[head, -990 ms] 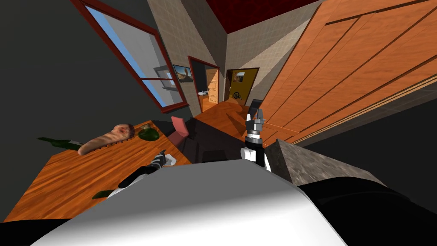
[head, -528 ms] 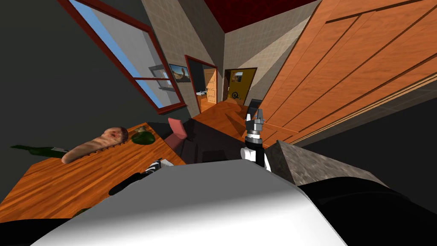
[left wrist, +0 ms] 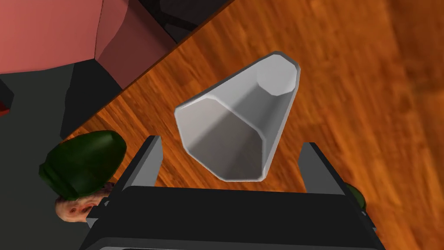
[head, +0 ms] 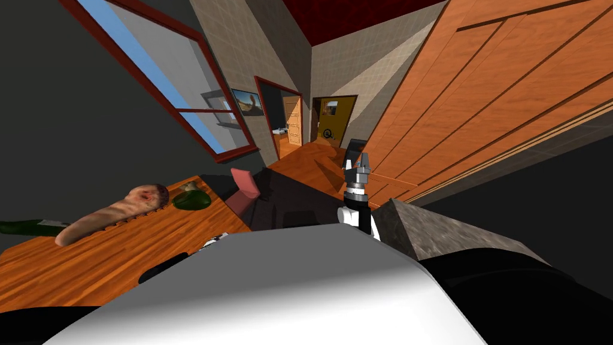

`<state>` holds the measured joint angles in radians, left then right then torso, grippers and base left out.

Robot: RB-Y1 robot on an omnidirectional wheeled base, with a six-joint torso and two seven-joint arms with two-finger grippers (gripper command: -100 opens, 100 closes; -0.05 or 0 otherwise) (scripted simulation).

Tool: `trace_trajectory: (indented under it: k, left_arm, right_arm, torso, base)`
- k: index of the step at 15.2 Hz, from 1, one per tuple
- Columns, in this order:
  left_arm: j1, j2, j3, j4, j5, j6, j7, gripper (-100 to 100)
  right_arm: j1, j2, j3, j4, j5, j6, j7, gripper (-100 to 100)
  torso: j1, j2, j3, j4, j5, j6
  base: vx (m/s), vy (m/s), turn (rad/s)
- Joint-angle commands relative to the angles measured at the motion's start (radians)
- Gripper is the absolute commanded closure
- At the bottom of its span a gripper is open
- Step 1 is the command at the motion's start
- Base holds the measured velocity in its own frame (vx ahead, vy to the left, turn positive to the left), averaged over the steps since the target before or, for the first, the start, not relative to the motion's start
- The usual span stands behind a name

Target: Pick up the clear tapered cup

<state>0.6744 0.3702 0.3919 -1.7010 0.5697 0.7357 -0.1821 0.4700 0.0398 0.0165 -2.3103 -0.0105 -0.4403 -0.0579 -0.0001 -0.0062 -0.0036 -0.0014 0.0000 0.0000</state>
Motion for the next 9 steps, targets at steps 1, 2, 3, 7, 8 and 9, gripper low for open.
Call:
trace_trajectory:
  k: [1,2,3,7,8,9]
  left_arm:
    - [0.003,0.003,0.018,0.038,0.025,0.050,-0.013,-100]
    - [0.003,0.003,0.018,0.038,0.025,0.062,-0.013,-100]
    - [0.009,0.004,0.031,0.057,0.042,0.088,-0.020,-100]
    - [0.019,0.005,0.054,0.090,0.073,0.167,-0.032,-100]
    - [0.019,0.005,0.054,0.090,0.073,0.171,-0.032,-100]
    - [0.024,0.005,0.065,0.105,0.087,0.201,-0.038,-100]
  right_arm:
    - [0.000,0.000,0.000,0.000,0.000,0.000,0.000,0]
    - [0.000,0.000,0.000,0.000,0.000,0.000,0.000,0]
    - [0.000,0.000,0.000,0.000,0.000,0.000,0.000,0]
    - [0.000,0.000,0.000,0.000,0.000,0.000,0.000,0]
    - [0.000,0.000,0.000,0.000,0.000,0.000,0.000,0]
    - [0.000,0.000,0.000,0.000,0.000,0.000,0.000,0]
  torso:
    - [0.000,0.000,0.000,0.000,0.000,0.000]
    - [0.000,0.000,0.000,0.000,0.000,0.000]
    - [0.001,0.000,0.000,0.000,0.000,0.000]
    - [0.001,0.001,0.000,0.000,0.000,0.000]
    - [0.001,0.001,0.000,0.000,0.000,0.000]
    - [0.001,0.001,0.001,0.000,0.000,0.000]
  base:
    - [0.098,0.012,-0.080]
    - [0.087,0.022,-0.056]
    - [0.086,0.027,-0.057]
    - [0.078,0.026,-0.054]
    - [0.072,0.022,-0.044]
    - [0.072,0.023,-0.045]
